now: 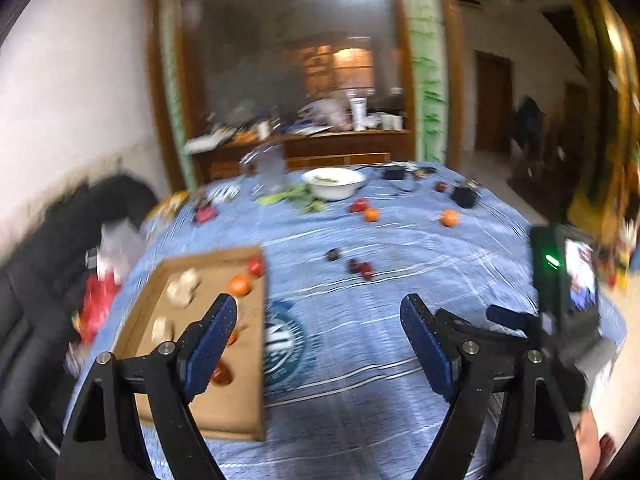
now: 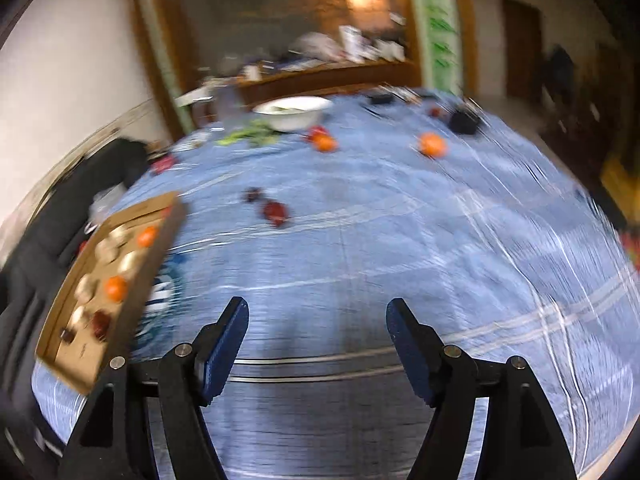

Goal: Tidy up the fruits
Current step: 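Withdraw both open tools from the tray toward the remaining dates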

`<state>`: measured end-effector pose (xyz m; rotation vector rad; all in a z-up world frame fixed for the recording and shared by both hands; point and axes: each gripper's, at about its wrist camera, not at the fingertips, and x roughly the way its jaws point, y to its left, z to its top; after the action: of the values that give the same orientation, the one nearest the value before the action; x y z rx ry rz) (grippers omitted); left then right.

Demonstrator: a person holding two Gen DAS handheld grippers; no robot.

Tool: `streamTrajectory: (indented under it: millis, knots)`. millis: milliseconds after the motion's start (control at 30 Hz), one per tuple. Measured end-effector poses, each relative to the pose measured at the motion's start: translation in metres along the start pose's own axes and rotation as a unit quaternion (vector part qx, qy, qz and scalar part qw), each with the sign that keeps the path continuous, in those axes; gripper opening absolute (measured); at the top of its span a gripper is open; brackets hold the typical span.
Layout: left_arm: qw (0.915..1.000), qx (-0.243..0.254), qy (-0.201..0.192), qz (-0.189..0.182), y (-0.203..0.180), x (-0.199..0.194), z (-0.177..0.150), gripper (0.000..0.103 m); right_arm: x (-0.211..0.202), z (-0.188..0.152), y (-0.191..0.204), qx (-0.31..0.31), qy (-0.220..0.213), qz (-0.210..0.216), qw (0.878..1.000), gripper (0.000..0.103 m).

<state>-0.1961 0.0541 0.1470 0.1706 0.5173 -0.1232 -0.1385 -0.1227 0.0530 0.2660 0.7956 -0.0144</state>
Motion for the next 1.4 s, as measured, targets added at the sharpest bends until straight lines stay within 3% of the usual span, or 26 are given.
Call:
streamTrajectory:
  millis: [167, 333, 667, 1033, 1300, 1400]
  knots:
    - [0.995, 0.092, -0.035, 0.02, -0.062, -0.007, 0.004, 0.083, 0.005, 0.0, -0.037, 0.057, 0.012, 0.003, 0.998, 0.075]
    - [0.9921, 0.121, -0.028, 0.014, -0.084, -0.003, -0.001, 0.084, 0.007, -0.003, -0.049, 0.07, 0.014, 0.005, 0.997, 0.075]
    - [0.9959, 0.083, 0.036, 0.003, -0.065, 0.02, -0.012, 0.084, 0.016, -0.006, -0.054, 0.081, 0.022, 0.012, 0.996, 0.076]
    - [0.9955, 0.061, 0.071, -0.016, -0.053, 0.033, -0.021, 0.084, 0.021, -0.009, -0.05, 0.074, 0.027, 0.006, 0.997, 0.077]
    - [0.9953, 0.039, 0.085, -0.026, -0.043, 0.041, -0.024, 0.084, 0.021, -0.008, -0.043, 0.061, 0.025, 0.002, 0.998, 0.079]
    - [0.9983, 0.012, 0.053, -0.019, -0.03, 0.028, -0.021, 0.084, 0.015, -0.009, -0.033, 0.04, 0.012, 0.003, 0.999, 0.079]
